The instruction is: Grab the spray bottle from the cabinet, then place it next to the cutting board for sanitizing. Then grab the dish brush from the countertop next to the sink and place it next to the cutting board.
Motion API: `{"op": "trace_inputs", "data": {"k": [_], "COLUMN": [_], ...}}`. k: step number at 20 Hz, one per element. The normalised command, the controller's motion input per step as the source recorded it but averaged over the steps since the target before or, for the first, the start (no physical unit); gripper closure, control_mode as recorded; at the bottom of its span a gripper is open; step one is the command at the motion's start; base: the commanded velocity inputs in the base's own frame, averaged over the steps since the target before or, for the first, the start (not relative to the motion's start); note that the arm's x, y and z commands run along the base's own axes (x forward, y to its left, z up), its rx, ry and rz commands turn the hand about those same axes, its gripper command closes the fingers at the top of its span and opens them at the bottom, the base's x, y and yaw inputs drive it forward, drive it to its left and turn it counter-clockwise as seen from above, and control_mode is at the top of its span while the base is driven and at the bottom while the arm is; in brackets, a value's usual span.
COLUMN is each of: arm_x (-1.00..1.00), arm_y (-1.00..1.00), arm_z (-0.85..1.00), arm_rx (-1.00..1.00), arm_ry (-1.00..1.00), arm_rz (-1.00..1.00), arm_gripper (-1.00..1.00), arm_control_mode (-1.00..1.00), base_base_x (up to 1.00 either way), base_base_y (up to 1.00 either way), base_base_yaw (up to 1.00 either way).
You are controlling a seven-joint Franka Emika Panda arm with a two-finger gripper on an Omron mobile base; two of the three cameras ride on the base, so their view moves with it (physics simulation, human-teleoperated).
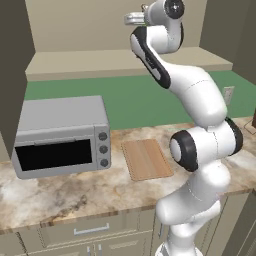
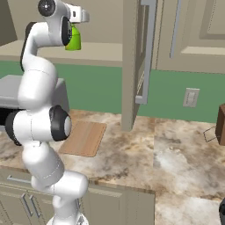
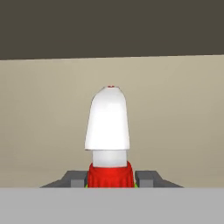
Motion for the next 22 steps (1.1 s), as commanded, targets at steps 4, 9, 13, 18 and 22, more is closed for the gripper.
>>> {"op": "trace_inputs", "data": {"k": [4, 9, 13, 18, 22], "arm_x": [-0.98, -1.0, -1.0, -1.0, -1.0], "arm_y": [0.0, 0.0, 0.0, 0.0, -0.17], "arm_z": [0.0, 0.0, 0.0, 0.0, -0.05], "arm_rx": [0.01, 0.05, 0.07, 0.04, -0.03], "arm_ry": [-0.14, -0.06, 0.0, 0.0, 0.0], "arm_rz": [0.0, 0.0, 0.0, 0.0, 0.0], "arm_gripper": [1.0, 1.0, 1.0, 1.0, 1.0], "arm_control_mode": [-1.0, -1.0, -1.0, -1.0, -1.0], "base_base_x": [0.0, 0.0, 0.0, 0.0, 0.0], "base_base_y": [0.0, 0.0, 0.0, 0.0, 0.0], "base_base_yaw": [0.0, 0.0, 0.0, 0.0, 0.0]}}
